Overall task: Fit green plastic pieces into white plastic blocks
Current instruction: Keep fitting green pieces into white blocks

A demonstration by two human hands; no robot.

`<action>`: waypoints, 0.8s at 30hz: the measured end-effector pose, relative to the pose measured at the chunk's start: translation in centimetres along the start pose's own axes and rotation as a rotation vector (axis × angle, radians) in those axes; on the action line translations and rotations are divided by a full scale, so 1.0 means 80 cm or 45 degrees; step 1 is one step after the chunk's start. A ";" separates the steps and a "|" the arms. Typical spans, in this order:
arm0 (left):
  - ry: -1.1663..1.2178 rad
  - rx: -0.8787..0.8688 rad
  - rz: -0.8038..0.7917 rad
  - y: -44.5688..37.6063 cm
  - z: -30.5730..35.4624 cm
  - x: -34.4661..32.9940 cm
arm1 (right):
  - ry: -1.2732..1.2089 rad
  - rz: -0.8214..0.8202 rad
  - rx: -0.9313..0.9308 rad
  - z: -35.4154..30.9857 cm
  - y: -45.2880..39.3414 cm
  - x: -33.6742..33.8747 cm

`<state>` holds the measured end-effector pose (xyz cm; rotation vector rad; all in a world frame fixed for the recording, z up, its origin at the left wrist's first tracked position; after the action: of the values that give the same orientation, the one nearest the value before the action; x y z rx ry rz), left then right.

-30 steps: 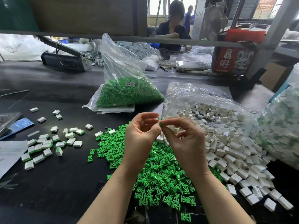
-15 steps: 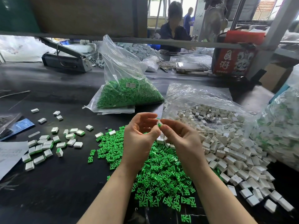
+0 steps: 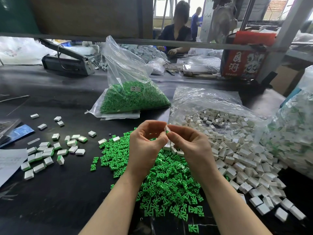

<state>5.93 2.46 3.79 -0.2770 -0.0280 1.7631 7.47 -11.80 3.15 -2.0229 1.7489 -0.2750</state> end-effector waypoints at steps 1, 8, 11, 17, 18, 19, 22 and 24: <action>-0.003 -0.019 -0.001 0.001 0.002 0.000 | -0.024 0.000 0.001 0.000 0.000 0.000; -0.092 -0.122 0.001 0.005 0.016 0.001 | 0.001 -0.142 0.017 0.003 0.000 -0.012; -0.271 -0.189 0.053 0.006 0.022 0.003 | 0.052 -0.174 0.030 0.002 -0.002 -0.014; -0.437 -0.209 0.074 0.007 0.026 0.001 | 0.015 -0.211 0.043 -0.001 -0.001 -0.014; -0.439 -0.202 0.057 0.008 0.026 0.000 | 0.010 -0.221 0.038 -0.001 -0.001 -0.014; -0.410 -0.181 0.038 0.008 0.024 -0.002 | 0.016 -0.232 0.030 0.001 -0.001 -0.015; -0.081 -0.029 -0.042 0.009 0.013 -0.008 | 0.056 -0.287 -0.019 0.010 0.002 -0.020; 0.145 0.064 -0.111 0.009 0.004 -0.013 | 0.036 -0.322 -0.050 0.015 0.005 -0.025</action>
<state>5.37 1.37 4.15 -0.3343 0.0853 1.6566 7.30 -9.64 2.18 -2.2802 1.5241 -0.3521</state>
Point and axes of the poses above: each hand's wrist, its own y-axis away from the middle knuckle, its own x-axis out of the back of the hand, z = x × y, the point moved 9 cm from there along -y, towards the middle knuckle, and after that the axes turned 13 degrees about x, right-handed, at the moved point
